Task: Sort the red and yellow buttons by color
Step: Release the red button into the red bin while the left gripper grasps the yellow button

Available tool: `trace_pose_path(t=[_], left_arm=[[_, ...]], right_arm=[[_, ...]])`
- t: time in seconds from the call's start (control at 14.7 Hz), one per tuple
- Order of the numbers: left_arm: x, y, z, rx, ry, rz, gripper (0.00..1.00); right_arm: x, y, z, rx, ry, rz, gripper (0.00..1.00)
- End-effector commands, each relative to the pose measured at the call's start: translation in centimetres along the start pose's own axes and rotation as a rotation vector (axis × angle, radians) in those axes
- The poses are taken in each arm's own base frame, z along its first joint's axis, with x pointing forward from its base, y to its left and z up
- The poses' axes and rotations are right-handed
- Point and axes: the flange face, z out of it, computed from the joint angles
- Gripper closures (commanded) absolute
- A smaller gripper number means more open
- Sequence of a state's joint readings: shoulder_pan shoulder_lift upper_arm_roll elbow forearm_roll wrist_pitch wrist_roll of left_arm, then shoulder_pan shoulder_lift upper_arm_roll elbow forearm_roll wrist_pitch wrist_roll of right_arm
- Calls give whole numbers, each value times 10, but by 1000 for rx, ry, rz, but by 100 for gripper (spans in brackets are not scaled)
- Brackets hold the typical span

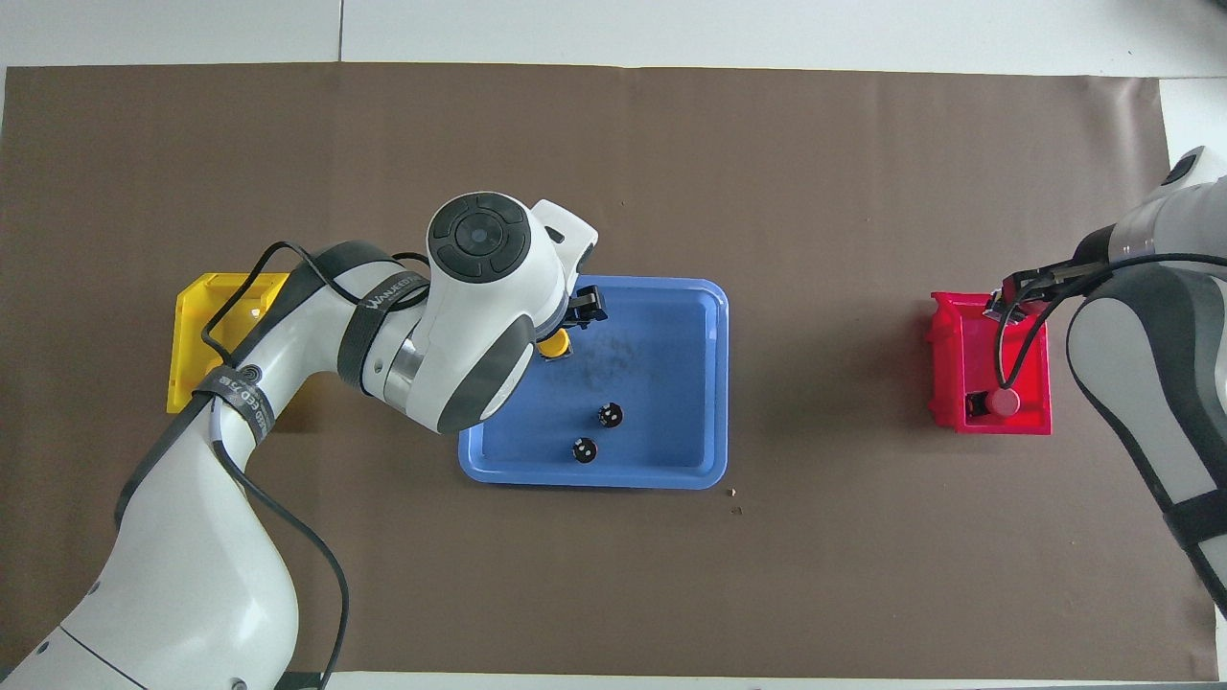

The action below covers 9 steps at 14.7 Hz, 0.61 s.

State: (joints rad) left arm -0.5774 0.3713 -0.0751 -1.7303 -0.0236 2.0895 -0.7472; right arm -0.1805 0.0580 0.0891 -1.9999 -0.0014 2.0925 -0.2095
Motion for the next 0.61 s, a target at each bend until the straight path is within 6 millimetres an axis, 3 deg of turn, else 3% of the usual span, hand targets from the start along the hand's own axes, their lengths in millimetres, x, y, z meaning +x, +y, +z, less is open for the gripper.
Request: trace_pose_path(t=[0.0,0.2,0.34,0.41,0.54], left_arm=[[-4,-2,6,16,17,-9,13],[-8,0,11,8,17,-14,14],[-7,0,12,2,22,-25,23],[-7,0,12,2,22,-28,38],[-8,0,14,4,18,-27,82]], right_arm=[[-25,3,11,-1,22,5,67],[-33,3,20,-2,31,8,67],[-36,3,33,-6,43,-10,67],[-40,3,39,-8,51,-10,67],[-43,6,48,-7,50,-5,66]])
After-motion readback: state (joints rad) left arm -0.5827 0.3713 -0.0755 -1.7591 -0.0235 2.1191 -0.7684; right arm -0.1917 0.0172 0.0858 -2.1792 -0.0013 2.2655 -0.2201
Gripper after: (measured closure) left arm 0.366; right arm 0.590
